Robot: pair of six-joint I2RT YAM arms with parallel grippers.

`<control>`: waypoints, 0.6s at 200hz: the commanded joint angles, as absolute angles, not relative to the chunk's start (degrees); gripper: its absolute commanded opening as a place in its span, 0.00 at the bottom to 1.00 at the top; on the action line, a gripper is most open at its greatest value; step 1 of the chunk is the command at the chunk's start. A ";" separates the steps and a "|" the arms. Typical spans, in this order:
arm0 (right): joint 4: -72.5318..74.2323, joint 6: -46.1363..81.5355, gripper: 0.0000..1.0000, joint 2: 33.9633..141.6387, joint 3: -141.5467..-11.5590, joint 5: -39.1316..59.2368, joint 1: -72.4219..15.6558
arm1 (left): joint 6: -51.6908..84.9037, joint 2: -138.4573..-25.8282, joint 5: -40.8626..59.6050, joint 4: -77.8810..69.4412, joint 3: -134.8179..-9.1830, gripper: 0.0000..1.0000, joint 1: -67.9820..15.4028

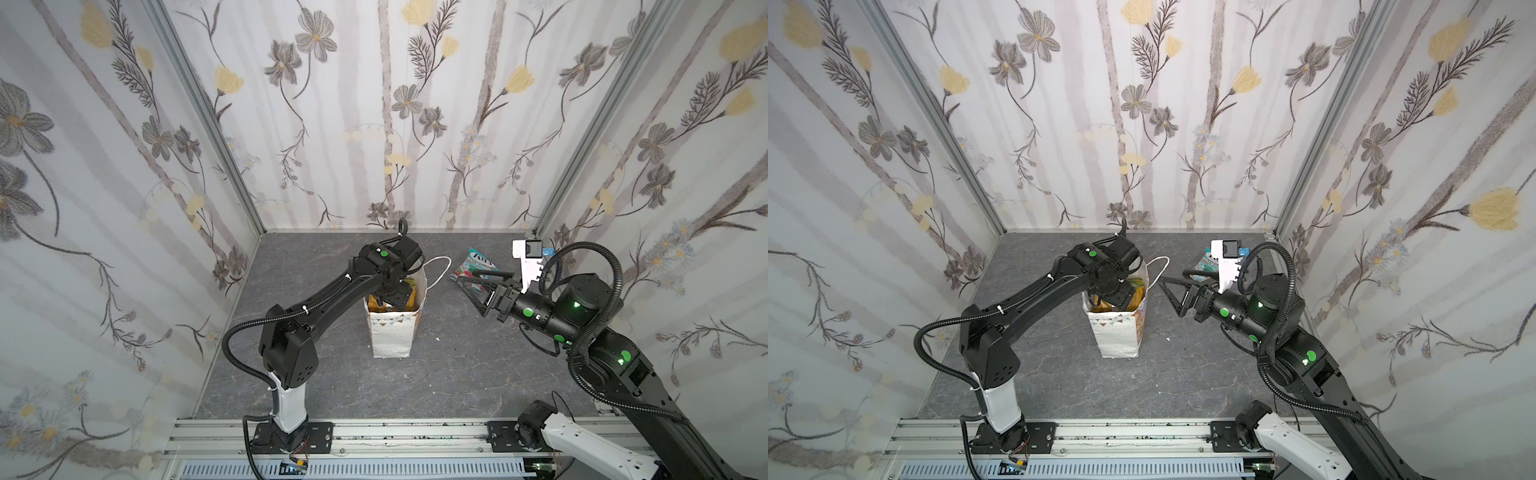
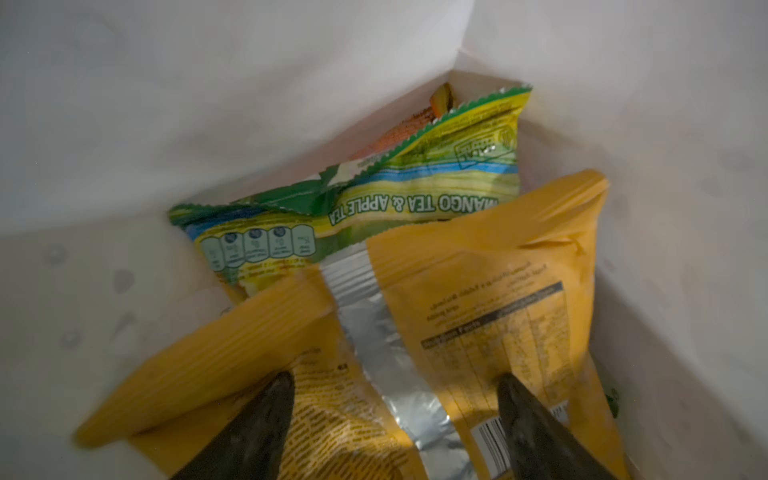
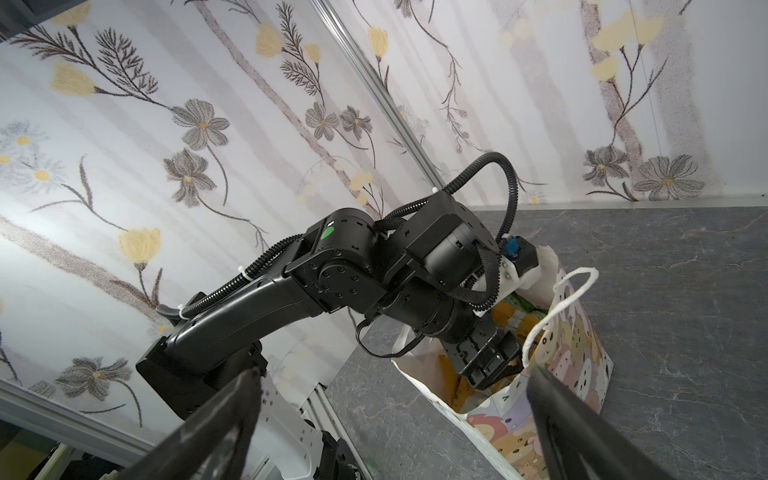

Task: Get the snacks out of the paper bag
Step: 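Lower the left gripper into the bag and grasp the yellow snack bag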

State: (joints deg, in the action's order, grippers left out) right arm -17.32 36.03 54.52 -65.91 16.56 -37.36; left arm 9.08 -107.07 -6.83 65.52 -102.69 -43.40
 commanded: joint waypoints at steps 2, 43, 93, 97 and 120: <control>-14.59 36.57 0.99 54.80 -65.91 16.53 -37.39 | 10.11 -107.65 -5.98 64.89 -101.23 0.71 -43.42; -14.45 36.61 0.99 54.88 -66.10 16.62 -37.44 | 10.54 -107.88 -5.29 63.95 -100.38 0.46 -43.40; -14.77 36.58 0.99 54.59 -66.09 16.30 -37.42 | 10.63 -107.03 -4.88 63.82 -100.98 0.21 -43.39; -14.77 36.61 0.99 54.63 -66.09 16.32 -37.43 | 10.63 -106.88 -4.84 63.78 -101.07 0.19 -43.29; -14.68 36.66 0.99 54.67 -65.98 16.28 -37.39 | 10.71 -106.03 -3.83 63.44 -101.38 0.08 -43.30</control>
State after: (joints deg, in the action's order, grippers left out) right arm -17.26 36.42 54.50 -65.91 16.56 -37.36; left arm 10.15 -106.96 -5.06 63.66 -100.92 -43.40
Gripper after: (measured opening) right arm 0.993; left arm 0.125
